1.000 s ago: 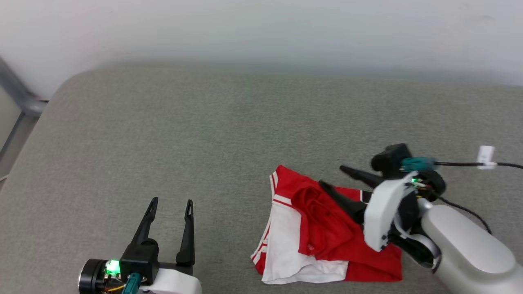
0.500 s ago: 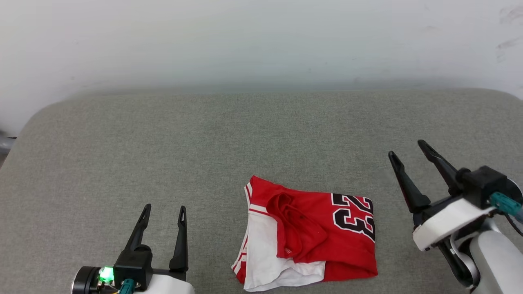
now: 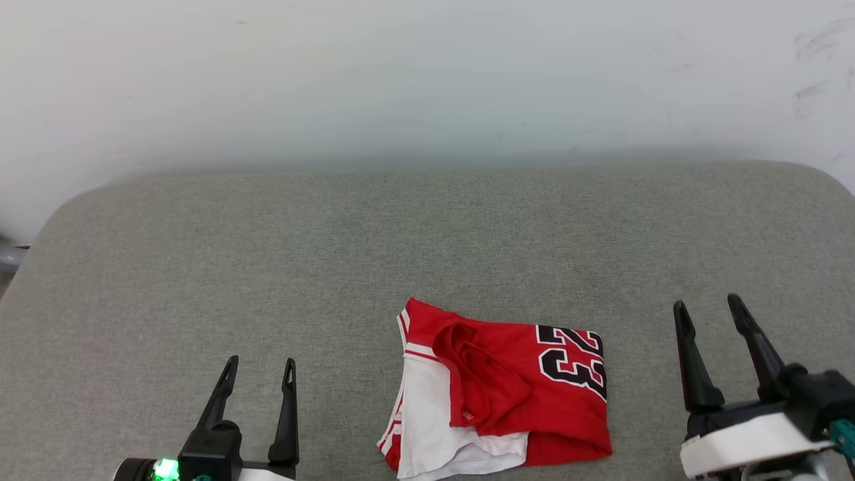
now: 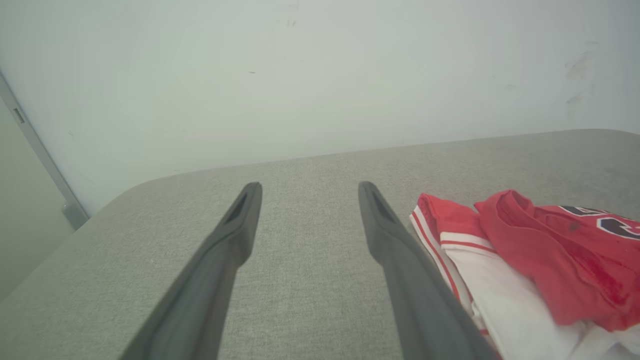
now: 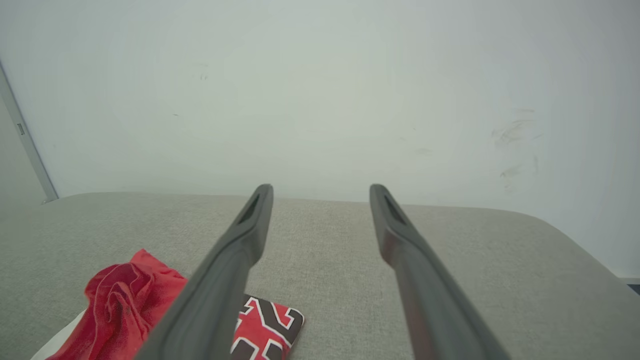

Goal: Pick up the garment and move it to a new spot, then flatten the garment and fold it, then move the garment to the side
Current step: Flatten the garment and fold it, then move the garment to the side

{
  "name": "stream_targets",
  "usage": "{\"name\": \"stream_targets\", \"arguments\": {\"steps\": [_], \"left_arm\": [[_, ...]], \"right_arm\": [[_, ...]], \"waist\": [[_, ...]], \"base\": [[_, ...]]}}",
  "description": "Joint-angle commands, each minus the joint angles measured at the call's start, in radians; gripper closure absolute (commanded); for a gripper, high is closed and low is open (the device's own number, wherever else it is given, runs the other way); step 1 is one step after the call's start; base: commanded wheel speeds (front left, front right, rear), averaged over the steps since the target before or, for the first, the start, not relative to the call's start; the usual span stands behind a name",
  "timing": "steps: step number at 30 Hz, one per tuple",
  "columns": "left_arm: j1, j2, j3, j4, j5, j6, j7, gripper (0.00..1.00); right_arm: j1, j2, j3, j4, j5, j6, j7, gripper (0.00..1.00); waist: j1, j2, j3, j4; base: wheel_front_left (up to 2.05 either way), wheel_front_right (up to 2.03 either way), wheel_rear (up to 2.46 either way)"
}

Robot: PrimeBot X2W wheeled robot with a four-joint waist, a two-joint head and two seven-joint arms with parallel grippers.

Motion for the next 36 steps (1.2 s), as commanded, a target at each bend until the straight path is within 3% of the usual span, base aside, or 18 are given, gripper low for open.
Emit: {"name": "stream_targets", "arguments": {"steps": [1,11,21,27,36], "left_arm": [[0.009,0.006,0.003,-0.002,0.007,0.0,-0.002,0.0],[0.025,0.008,0.004,0.003,0.006,-0.002,-0.002,0.0],[0.03,0.007,0.004,0.009,0.005,0.0,-0.002,0.0],[0.021,0.003,-0.001,0.016,0.004,-0.001,-0.002,0.0],[0.003,-0.001,-0.011,0.023,0.004,-0.006,-0.002,0.0]], "right_arm": [[0.029,0.016,-0.01,-0.013,-0.001,-0.001,-0.003,0.0],[0.131,0.061,-0.029,-0.044,-0.022,-0.001,-0.003,0.0],[0.127,0.067,-0.016,-0.041,-0.047,-0.001,-0.003,0.0],[0.06,0.022,-0.017,-0.049,-0.058,-0.001,-0.003,0.0],[-0.178,-0.149,-0.008,-0.032,0.026,-0.001,0.04,0.0]], "waist": [[0.0,-0.0001,-0.003,0.004],[0.0,-0.0001,-0.013,0.021],[0.0,-0.0001,-0.015,0.024],[0.0,-0.0001,-0.014,0.028],[0.0,-0.0001,-0.01,0.043]], "base": [[0.0,0.0,0.0],[0.0,0.0,0.0],[0.0,0.0,0.0],[0.0,0.0,0.0],[0.0,0.0,0.0]]}}
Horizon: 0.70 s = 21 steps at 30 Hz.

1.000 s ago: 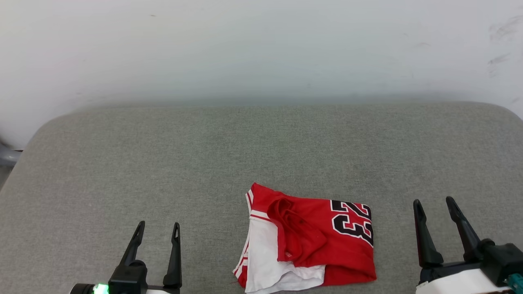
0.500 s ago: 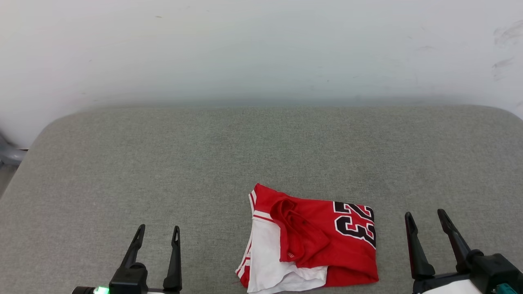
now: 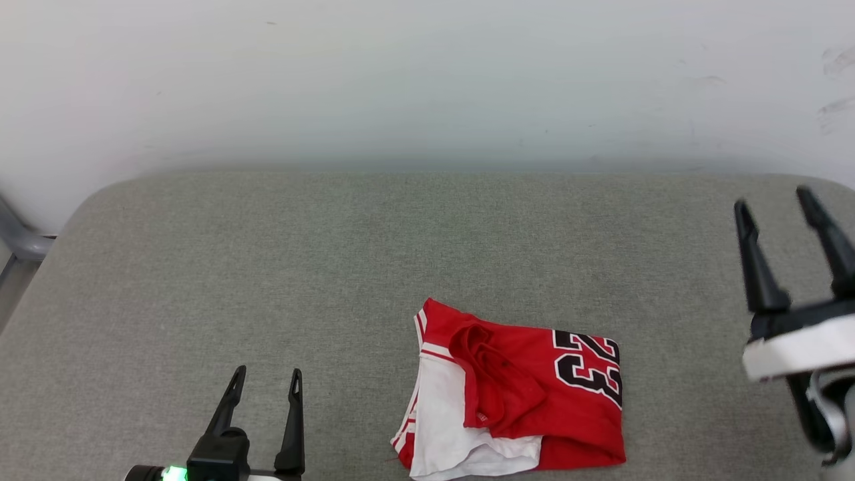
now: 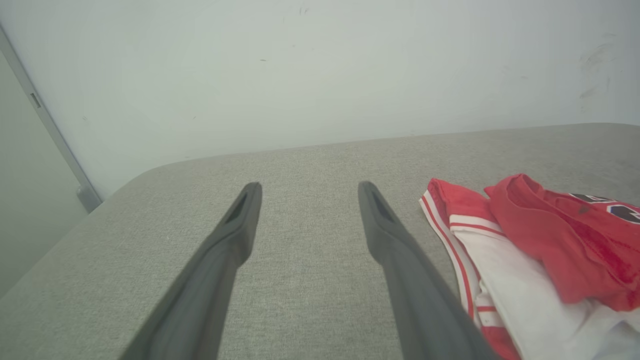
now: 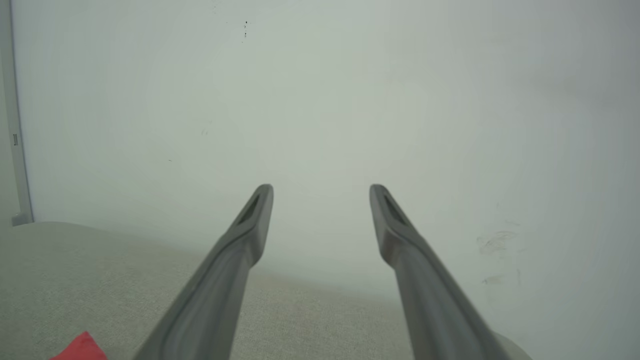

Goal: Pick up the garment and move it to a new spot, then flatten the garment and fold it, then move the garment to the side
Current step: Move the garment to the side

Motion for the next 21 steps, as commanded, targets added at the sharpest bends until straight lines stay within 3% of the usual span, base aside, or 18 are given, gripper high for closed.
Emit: {"name": "stream_targets", "arguments": {"steps": [1,6,12,17,21], "left_arm": [[-0.01,0.0,-0.001,0.0,0.005,-0.006,-0.002,0.0],[-0.012,-0.002,-0.006,0.002,0.003,-0.006,-0.002,0.0],[-0.013,-0.004,-0.007,0.0,0.002,-0.005,-0.002,0.0],[-0.03,-0.006,-0.015,-0.001,0.005,-0.01,-0.002,0.0],[-0.047,-0.01,-0.023,-0.003,0.007,-0.014,-0.002,0.0]], "right_arm": [[-0.024,-0.009,0.008,0.006,0.015,-0.001,0.014,0.0],[-0.137,-0.119,0.103,0.039,0.162,-0.001,0.211,0.0],[-0.162,-0.21,0.235,0.077,0.407,-0.001,0.583,0.0],[-0.124,-0.247,0.3,0.108,0.549,-0.001,0.827,0.0],[-0.105,-0.235,0.297,0.145,0.622,-0.001,0.931,0.0]], "waist": [[0.0001,0.0,0.001,0.002],[0.0001,0.0,0.005,0.014],[0.0001,0.0,0.014,0.024],[0.0001,0.0,0.039,0.038],[0.0001,0.0,0.066,0.053]], "base": [[0.0,0.0,0.0],[0.0,0.0,0.0],[0.0,0.0,0.0],[0.0,0.0,0.0],[0.0,0.0,0.0]]}}
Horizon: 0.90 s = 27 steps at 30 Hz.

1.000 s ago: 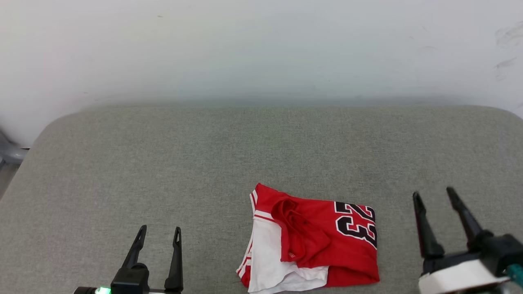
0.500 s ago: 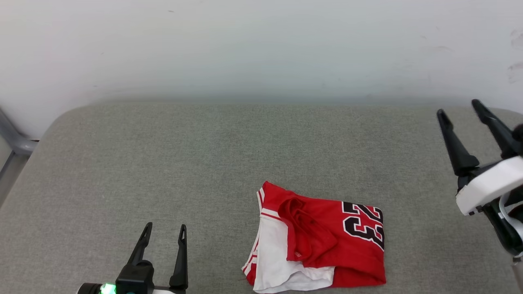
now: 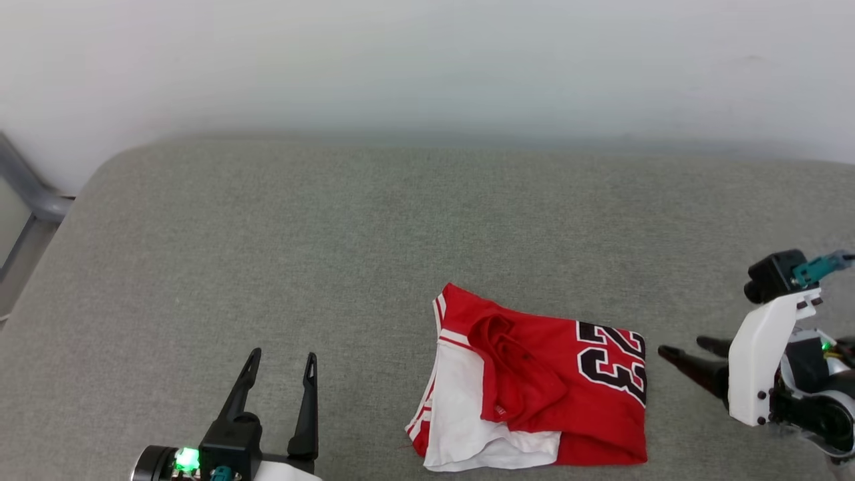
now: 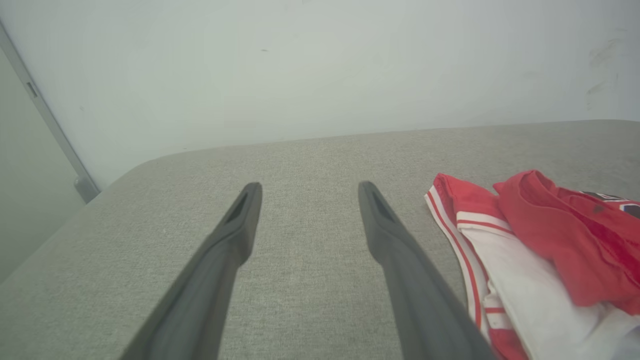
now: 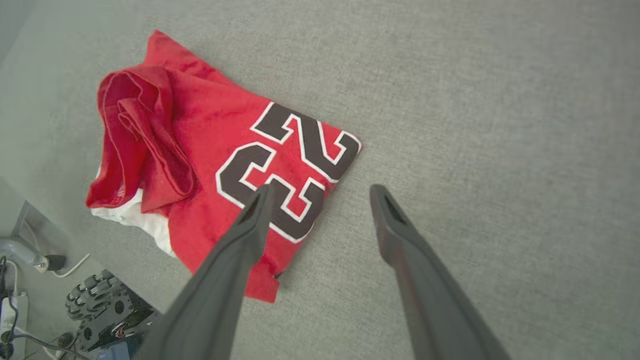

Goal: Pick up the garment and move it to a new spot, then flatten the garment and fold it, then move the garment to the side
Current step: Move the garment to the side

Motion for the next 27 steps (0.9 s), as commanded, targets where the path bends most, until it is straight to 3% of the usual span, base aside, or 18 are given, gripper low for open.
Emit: {"name": "stream_targets", "arguments": {"steps": [1,10,18,23,24,25,26,27], "left_arm": [[-0.014,-0.002,-0.002,-0.003,0.007,-0.004,-0.002,0.0],[-0.061,-0.008,-0.02,0.001,0.007,-0.012,-0.002,0.0],[-0.092,-0.012,-0.028,0.009,0.007,-0.016,-0.002,0.0],[-0.102,-0.013,-0.03,0.013,0.006,-0.018,-0.002,0.0],[-0.103,-0.013,-0.031,0.014,0.005,-0.017,-0.002,0.0],[-0.104,-0.013,-0.031,0.015,0.004,-0.017,-0.002,0.0],[-0.105,-0.014,-0.031,0.016,0.004,-0.016,-0.002,0.0],[-0.104,-0.014,-0.031,0.017,0.003,-0.016,-0.002,0.0]], "right_arm": [[0.012,0.01,0.001,0.008,0.01,-0.001,0.012,0.0],[0.008,0.072,0.027,0.118,0.054,-0.001,0.033,0.0],[-0.003,0.138,0.094,0.205,0.084,-0.001,-0.011,0.0],[-0.011,0.145,0.144,0.23,0.097,-0.001,-0.067,0.0],[-0.014,0.141,0.152,0.231,0.099,-0.001,-0.08,0.07],[-0.017,0.137,0.158,0.232,0.106,-0.001,-0.094,0.75],[-0.023,0.132,0.164,0.231,0.11,-0.001,-0.107,1.0],[-0.028,0.127,0.171,0.229,0.115,-0.001,-0.12,1.0]], "waist": [[0.0,0.0,0.016,0.011],[0.0,0.0,0.091,0.057],[0.0,0.0,0.129,0.081],[0.0,0.0,0.137,0.085],[0.0,0.0,0.138,0.084],[0.0,0.0,0.138,0.084],[0.0,0.0,0.137,0.082],[0.0,0.0,0.136,0.081]], "base": [[0.0,0.0,0.0],[0.0,0.0,0.0],[0.0,0.0,0.0],[0.0,0.0,0.0],[0.0,0.0,0.0],[0.0,0.0,0.0],[0.0,0.0,0.0],[0.0,0.0,0.0]]}}
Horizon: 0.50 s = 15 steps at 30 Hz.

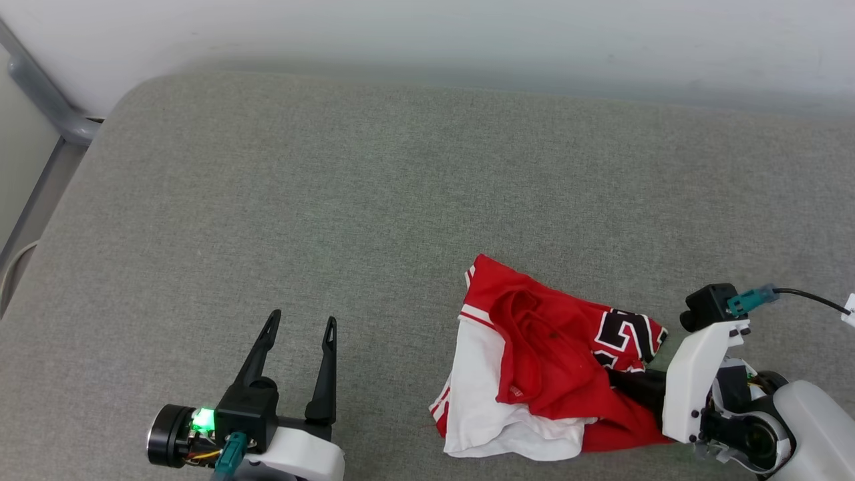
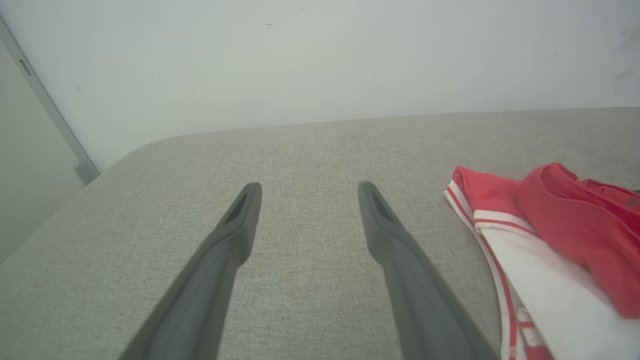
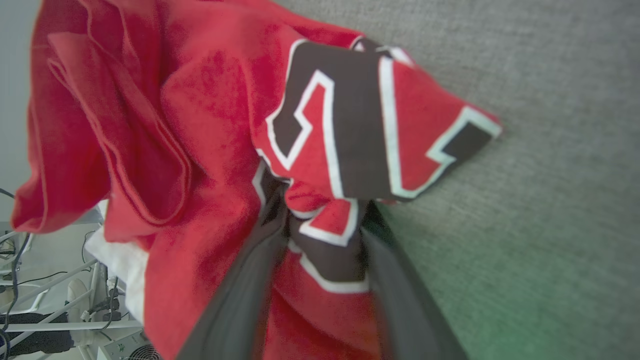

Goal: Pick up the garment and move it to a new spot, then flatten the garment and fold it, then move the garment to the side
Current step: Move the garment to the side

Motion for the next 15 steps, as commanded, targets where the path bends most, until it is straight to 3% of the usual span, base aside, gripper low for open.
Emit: {"name": "stream_targets", "arguments": {"steps": [1,10,15], "left_arm": [[-0.008,-0.003,0.001,0.004,0.003,0.0,-0.002,0.0],[0.018,-0.004,0.008,0.005,-0.001,0.009,-0.002,0.0],[0.039,-0.005,0.023,-0.012,-0.005,0.018,-0.002,0.0]], "right_arm": [[-0.004,-0.004,0.031,0.009,0.01,-0.001,-0.023,1.0],[-0.055,-0.101,0.09,-0.096,0.002,-0.001,-0.147,1.0],[-0.1,-0.22,0.127,-0.203,-0.06,-0.001,-0.191,1.0]], "waist": [[0.0,0.0,-0.004,-0.004],[0.0,0.0,-0.038,-0.035],[0.0,0.0,-0.056,-0.115]], "base": [[0.0,0.0,0.0],[0.0,0.0,0.0],[0.0,0.0,0.0]]}}
